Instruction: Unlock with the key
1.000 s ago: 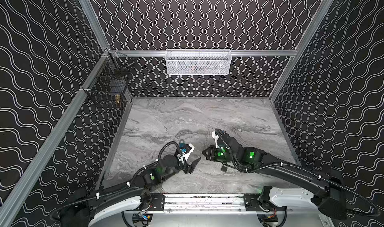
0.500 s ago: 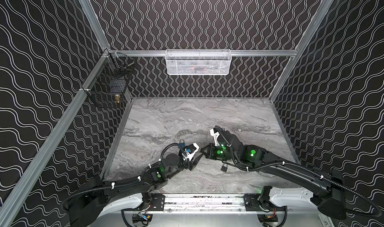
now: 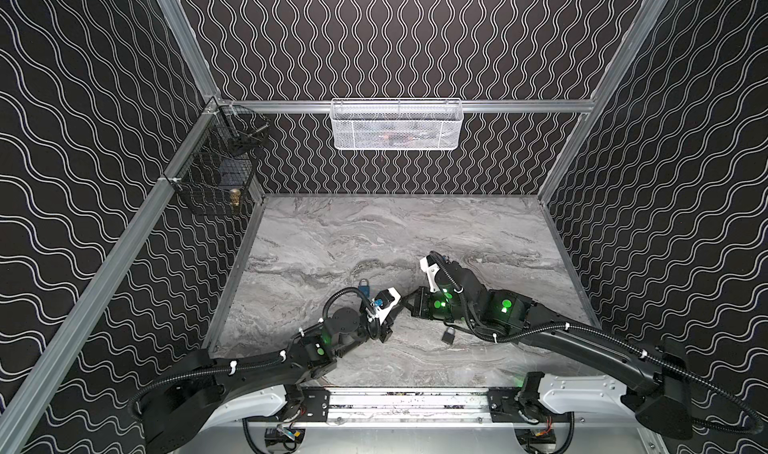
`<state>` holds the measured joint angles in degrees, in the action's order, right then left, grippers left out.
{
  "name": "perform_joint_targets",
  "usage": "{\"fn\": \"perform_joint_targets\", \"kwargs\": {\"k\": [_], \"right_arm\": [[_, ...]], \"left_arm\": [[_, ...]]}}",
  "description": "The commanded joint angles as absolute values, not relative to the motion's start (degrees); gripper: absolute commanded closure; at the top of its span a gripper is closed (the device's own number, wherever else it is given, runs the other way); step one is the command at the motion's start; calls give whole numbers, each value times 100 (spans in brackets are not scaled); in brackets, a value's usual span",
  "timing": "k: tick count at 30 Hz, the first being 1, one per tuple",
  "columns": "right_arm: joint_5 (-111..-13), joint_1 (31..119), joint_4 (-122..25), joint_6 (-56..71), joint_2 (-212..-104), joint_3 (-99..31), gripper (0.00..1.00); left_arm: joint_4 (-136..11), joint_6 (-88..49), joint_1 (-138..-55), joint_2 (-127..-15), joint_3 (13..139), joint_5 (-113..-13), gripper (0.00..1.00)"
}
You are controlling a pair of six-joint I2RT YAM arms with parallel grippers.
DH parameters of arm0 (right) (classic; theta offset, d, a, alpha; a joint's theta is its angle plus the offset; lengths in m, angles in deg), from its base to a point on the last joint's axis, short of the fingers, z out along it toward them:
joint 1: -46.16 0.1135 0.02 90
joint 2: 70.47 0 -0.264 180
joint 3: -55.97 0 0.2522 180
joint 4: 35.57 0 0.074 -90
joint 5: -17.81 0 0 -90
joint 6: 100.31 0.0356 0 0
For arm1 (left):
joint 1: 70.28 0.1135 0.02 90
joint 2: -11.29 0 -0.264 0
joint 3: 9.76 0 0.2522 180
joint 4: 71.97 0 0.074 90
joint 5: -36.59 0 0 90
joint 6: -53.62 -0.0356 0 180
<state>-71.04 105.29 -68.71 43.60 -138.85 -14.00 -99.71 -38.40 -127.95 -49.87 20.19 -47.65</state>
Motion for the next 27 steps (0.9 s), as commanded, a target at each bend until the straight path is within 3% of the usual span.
{"fn": "perform_joint_targets", "kwargs": {"k": [1, 12, 17, 20, 23, 27], "right_arm": [[-7123, 10524, -6805, 4305, -13877, -1454, 100], [-7061, 10482, -6717, 4340, -13900, -1456, 100], [-7059, 10457, -6713, 4318, -13902, -1456, 100], [-7050, 10426, -6708, 4265, -13886, -1449, 95], [-7044, 10378, -6741, 4120, -13863, -1639, 76], [-6991, 10224, -6754, 3711, -13792, -1737, 63]], "left_arm": [[-10319, -3975, -12789, -5065, 2062, -4876, 82], [-10481, -3919, -12792, -4984, 1954, -4825, 99], [-10405, -3953, -12793, -4923, 1969, -4965, 100], [-10274, -3958, -12784, -4834, 1975, -5078, 100], [-9846, -3950, -12784, -4718, 2093, -5258, 100], [-9166, -3840, -12731, -4575, 2311, -5378, 100]]}}
